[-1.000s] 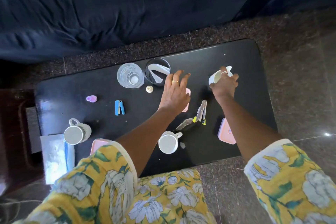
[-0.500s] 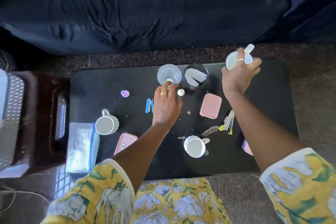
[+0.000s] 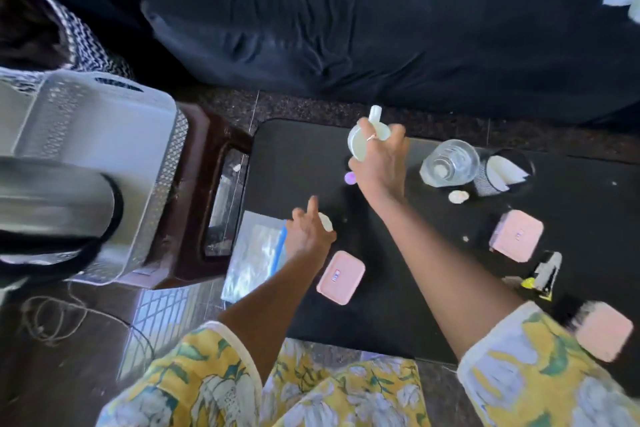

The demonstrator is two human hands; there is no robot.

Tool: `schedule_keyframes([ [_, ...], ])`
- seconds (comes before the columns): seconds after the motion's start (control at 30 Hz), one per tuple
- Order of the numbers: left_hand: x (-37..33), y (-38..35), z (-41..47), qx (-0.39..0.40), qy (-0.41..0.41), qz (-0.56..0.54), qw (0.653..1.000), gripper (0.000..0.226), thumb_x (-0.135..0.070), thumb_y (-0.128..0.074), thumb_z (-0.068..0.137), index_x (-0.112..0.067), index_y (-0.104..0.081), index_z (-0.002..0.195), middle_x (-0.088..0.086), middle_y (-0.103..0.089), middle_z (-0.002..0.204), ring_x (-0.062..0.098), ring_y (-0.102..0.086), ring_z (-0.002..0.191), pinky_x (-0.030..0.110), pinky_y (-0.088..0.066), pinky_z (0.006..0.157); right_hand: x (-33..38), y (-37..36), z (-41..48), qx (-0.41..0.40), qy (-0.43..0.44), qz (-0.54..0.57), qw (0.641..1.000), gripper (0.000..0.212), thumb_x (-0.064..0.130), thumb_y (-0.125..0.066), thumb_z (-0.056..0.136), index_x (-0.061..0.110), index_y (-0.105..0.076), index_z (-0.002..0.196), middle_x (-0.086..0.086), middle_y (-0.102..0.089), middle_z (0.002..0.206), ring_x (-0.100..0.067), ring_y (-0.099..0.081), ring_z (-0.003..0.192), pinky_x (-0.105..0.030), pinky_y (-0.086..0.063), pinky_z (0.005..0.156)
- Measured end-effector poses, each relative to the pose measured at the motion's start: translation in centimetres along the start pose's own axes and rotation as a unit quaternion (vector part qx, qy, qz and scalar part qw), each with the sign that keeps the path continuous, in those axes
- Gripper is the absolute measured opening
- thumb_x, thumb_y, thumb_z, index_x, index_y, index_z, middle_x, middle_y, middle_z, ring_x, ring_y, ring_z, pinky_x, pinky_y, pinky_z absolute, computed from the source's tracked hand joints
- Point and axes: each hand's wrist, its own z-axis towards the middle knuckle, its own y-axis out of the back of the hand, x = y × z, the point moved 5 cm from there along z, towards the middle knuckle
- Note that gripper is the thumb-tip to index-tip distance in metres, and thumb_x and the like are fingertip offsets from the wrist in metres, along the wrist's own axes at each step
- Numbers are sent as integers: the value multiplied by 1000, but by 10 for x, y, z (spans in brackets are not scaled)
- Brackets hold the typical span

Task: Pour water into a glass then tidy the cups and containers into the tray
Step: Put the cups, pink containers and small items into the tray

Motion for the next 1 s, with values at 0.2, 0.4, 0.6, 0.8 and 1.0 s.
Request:
schedule_keyframes([
  [0.2, 6, 36, 8, -35, -62, -84, 994, 63, -24, -72, 70, -23, -42, 125, 12, -50, 117, 34, -46, 101, 35, -39, 81, 46, -39, -5, 46, 104, -42, 993, 64, 10, -73, 69, 31, -51, 125, -12, -39, 120, -33, -43, 102, -42, -54, 75],
  [0.4, 34, 154, 22, -163, -70, -185, 967, 61, -27, -74, 66, -27, -48, 122, 10, -50, 118, 31, -44, 105, 34, -33, 90, 144, -39, 26, -1, 176, 3, 984, 67, 3, -73, 62, 28, -54, 121, -15, -42, 118, -37, -44, 98, -44, -53, 73],
  [0.6, 115, 296, 53, -276, -26, -206, 938, 63, -24, -74, 66, -21, -44, 121, 14, -50, 109, 35, -46, 104, 36, -33, 86, 270, -67, 43, 27, 293, 56, 954, 64, 6, -71, 66, 35, -51, 119, -12, -40, 120, -36, -42, 103, -40, -51, 72],
  [0.8, 198, 334, 107, -198, 96, -128, 967, 93, -18, -72, 73, -6, -12, 143, 20, -41, 136, 32, -38, 127, 42, -25, 105, 360, -134, 35, 200, 374, 1, 905, 71, 11, -71, 69, 34, -47, 132, -10, -36, 126, -34, -39, 113, -42, -46, 89],
  [1.0, 239, 327, 143, -146, 205, -117, 961, 59, -14, -63, 84, -4, -34, 135, 15, -36, 140, 33, -36, 130, 40, -35, 104, 399, -190, 32, 269, 393, -69, 877, 78, 21, -67, 75, 33, -31, 143, -12, -36, 125, -36, -40, 112, -43, -39, 93],
])
